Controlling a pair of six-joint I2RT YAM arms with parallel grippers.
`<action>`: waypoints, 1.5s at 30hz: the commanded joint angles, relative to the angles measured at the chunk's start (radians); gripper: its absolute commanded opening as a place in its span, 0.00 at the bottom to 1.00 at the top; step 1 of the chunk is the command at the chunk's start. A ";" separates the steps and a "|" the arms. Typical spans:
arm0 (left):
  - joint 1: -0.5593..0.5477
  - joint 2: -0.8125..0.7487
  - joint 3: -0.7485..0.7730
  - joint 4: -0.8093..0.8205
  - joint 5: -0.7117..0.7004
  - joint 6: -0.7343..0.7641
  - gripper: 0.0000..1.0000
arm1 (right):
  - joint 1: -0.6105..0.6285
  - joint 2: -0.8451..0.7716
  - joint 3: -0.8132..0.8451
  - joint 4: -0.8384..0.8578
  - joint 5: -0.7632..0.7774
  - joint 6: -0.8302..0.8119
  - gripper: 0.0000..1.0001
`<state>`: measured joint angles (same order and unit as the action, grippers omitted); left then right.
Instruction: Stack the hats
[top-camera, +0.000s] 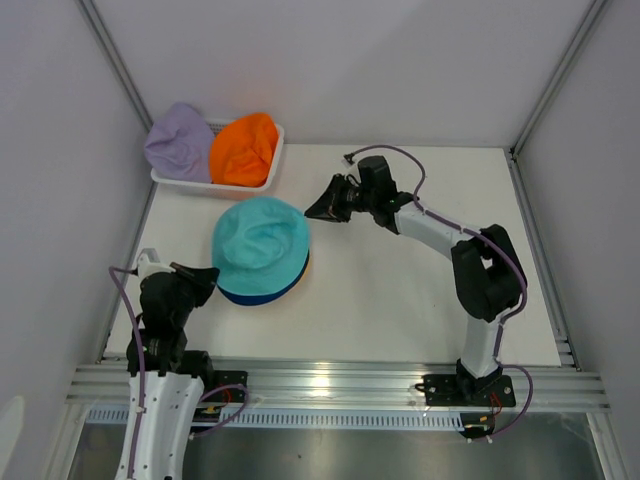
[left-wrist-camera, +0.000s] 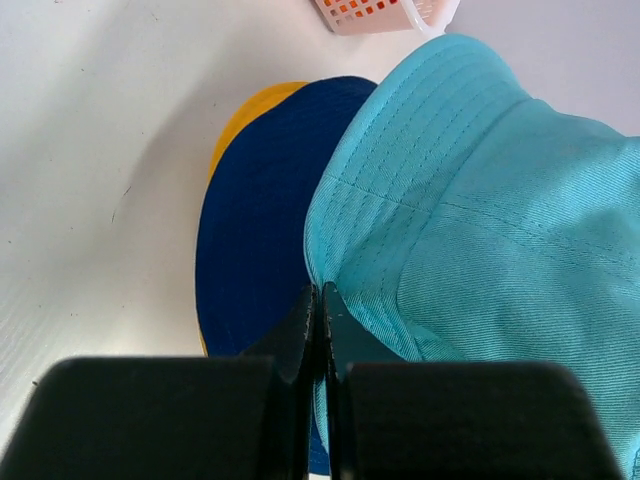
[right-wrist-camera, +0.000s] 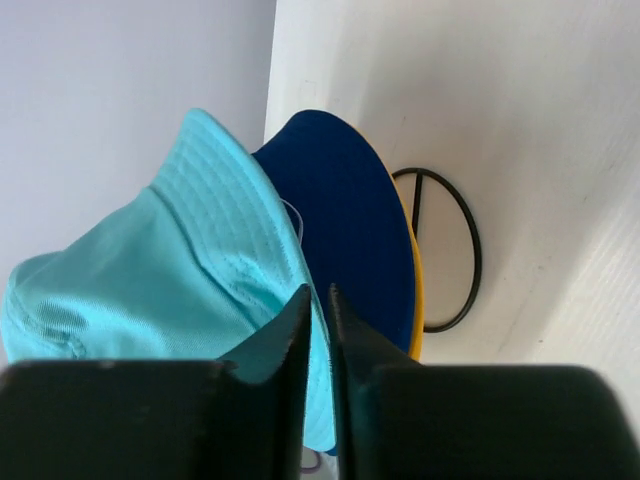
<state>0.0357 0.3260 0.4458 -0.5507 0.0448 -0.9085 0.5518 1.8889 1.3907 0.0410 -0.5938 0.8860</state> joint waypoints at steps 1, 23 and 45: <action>0.000 -0.025 -0.027 -0.041 -0.002 -0.006 0.01 | 0.010 0.030 0.031 0.049 -0.029 0.024 0.12; -0.082 -0.096 -0.056 -0.084 -0.005 -0.079 0.01 | 0.051 0.104 0.011 0.220 -0.049 0.168 0.45; 0.131 0.303 0.407 -0.068 -0.100 0.273 0.91 | -0.092 -0.098 0.041 -0.178 0.029 -0.093 0.56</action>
<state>0.0467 0.5800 0.8238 -0.6968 -0.1333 -0.7406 0.4694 1.9190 1.4837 -0.0841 -0.5827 0.8516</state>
